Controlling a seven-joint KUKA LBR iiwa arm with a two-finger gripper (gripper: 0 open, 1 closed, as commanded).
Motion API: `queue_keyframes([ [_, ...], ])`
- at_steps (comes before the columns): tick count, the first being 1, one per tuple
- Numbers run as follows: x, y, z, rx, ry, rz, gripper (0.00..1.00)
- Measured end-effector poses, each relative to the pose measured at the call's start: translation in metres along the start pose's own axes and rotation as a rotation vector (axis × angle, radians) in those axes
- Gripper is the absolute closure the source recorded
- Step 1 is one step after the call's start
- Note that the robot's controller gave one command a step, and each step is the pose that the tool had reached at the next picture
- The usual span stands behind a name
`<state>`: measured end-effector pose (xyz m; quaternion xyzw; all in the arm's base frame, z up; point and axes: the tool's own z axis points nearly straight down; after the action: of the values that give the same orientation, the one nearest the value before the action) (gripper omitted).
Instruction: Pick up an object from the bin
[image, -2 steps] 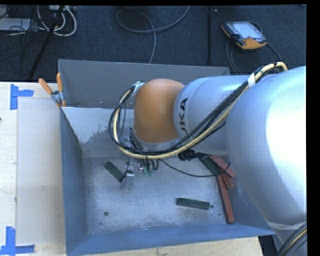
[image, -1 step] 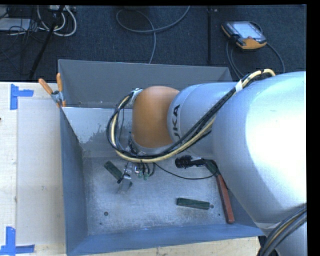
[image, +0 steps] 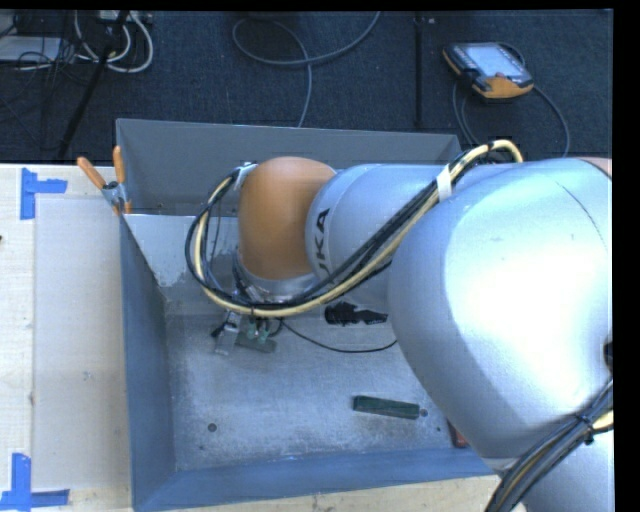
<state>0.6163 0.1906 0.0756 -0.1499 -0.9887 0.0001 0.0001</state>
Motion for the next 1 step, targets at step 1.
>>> queue_keyframes([
  [1, -0.0001, -0.0001, 0.0, 0.001, 0.0, -0.001, 1.0],
])
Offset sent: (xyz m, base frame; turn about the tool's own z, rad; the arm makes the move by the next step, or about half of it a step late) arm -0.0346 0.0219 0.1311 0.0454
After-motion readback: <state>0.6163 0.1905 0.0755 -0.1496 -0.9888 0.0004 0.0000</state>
